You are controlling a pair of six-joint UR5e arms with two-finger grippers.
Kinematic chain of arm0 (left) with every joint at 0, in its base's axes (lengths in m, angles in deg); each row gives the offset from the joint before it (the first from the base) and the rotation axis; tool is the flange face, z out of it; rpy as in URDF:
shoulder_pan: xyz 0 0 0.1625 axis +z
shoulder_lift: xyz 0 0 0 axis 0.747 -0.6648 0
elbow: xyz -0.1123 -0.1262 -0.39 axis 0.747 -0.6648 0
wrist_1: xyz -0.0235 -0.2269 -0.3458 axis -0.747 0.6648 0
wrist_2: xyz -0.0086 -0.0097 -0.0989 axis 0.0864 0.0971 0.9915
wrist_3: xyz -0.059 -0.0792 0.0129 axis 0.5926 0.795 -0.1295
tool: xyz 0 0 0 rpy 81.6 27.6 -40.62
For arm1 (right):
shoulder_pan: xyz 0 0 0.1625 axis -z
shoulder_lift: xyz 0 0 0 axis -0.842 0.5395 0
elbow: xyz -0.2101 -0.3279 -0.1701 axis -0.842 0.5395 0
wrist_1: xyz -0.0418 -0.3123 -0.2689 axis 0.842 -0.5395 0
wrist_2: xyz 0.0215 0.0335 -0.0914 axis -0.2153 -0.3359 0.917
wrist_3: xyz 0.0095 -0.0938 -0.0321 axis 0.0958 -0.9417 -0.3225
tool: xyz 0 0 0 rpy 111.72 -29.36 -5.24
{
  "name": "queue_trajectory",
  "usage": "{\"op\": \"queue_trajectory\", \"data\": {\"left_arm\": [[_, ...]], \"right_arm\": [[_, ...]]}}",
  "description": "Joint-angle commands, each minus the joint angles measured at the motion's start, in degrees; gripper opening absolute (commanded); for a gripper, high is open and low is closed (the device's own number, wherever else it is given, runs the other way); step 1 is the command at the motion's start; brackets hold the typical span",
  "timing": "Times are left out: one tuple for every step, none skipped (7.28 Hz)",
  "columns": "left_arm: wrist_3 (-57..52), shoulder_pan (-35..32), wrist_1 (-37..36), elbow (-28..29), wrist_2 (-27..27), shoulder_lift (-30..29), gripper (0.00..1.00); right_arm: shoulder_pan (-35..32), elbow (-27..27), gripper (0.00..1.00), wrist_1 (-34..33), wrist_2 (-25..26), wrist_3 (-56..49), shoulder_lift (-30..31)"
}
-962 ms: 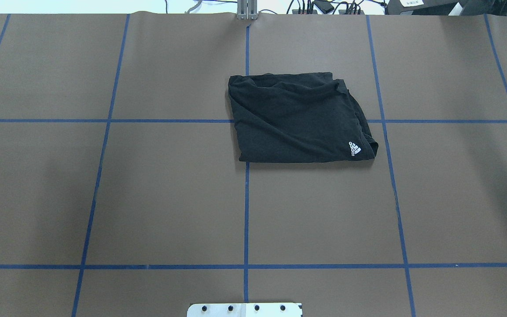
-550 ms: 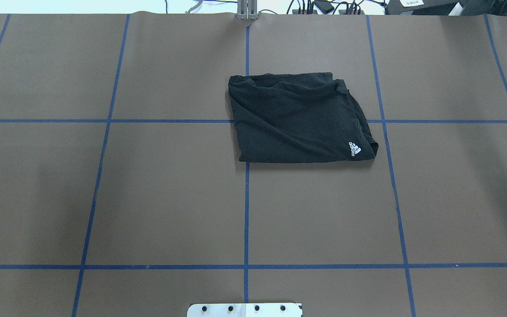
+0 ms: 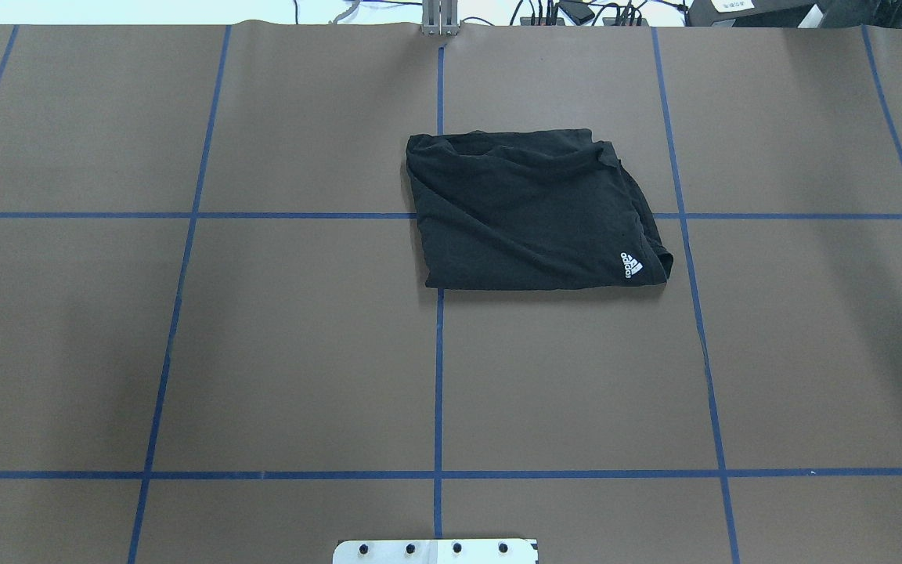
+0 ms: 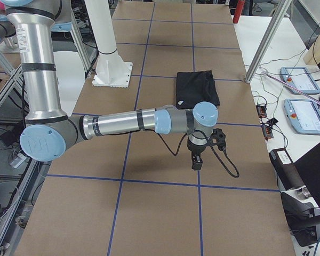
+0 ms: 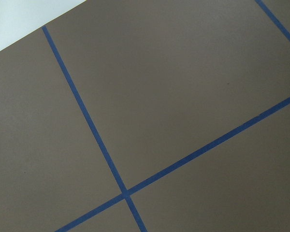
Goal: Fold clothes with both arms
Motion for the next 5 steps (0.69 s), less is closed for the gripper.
{"op": "queue_trajectory", "data": {"left_arm": [[0.0,-1.7,-2.7,-0.1,1.9,-0.1,1.0],[0.0,-2.6,-4.3,-0.6,2.0,-0.2,1.0],[0.0,-2.6,-4.2,-0.6,1.9,-0.9,1.0],[-0.1,-2.6,-4.2,-0.6,1.6,-1.7,1.0],[-0.1,-2.9,-4.2,-1.6,1.8,-1.6,1.0]], "right_arm": [[0.0,0.3,1.0,0.0,-0.1,0.0,0.3],[0.0,0.2,1.0,-0.1,-0.2,0.1,0.4],[0.0,0.4,1.0,-0.8,-0.3,0.2,0.7],[0.0,0.1,1.0,-2.2,-0.8,0.3,0.6],[0.0,-0.6,1.0,-3.3,-1.0,0.3,0.4]]}}
